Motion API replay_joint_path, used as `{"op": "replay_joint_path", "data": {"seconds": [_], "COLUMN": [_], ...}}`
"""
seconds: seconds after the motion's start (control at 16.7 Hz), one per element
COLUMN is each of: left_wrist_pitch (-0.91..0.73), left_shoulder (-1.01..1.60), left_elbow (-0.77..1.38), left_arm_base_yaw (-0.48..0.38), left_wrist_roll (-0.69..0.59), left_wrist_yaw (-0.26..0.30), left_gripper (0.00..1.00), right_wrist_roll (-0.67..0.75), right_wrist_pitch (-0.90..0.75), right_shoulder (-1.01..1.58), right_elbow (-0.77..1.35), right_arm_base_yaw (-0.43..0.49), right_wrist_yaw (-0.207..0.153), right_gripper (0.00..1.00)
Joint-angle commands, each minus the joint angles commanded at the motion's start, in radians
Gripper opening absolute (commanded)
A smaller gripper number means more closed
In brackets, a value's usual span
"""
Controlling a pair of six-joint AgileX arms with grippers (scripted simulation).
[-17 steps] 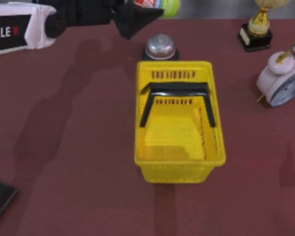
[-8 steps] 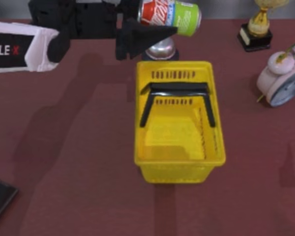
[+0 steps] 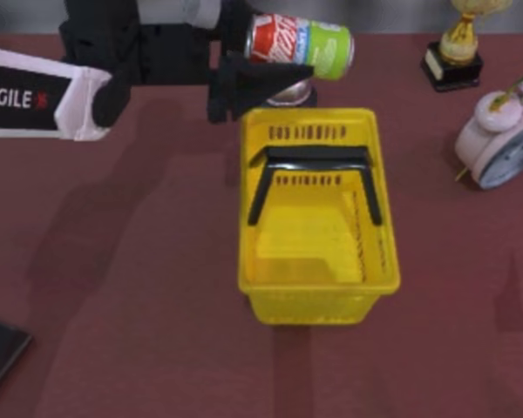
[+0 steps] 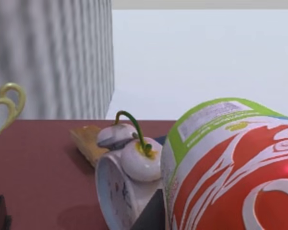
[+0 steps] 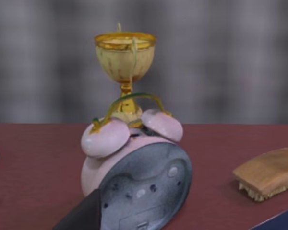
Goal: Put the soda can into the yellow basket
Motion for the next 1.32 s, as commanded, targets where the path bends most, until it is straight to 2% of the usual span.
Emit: {"op": "replay_joint_path", "data": {"seconds": [0.3,0.66,1.32], "left_wrist_pitch": [0.218,0.250,0.250], "left_shoulder": [0.140,0.167,0.167], "left_elbow": [-0.058,-0.073,-0.073], "left_arm_base_yaw": [0.016,0.018,0.018], "left_wrist_roll": [-0.004,-0.006,-0.006], "left_wrist_yaw": [-0.002,-0.003,-0.003], "left_gripper": [0.00,0.00,0.83], "right_wrist_roll": [0.000,0.000,0.000], "right_wrist_pitch": [0.000,0.000,0.000], "right_shoulder": [0.000,0.000,0.000], "right_elbow": [0.000,0.000,0.000], "right_arm_base_yaw": [0.000,0.000,0.000], "right_wrist_yaw": [0.000,0.000,0.000], "right_gripper": [1.00,1.00,1.00]}}
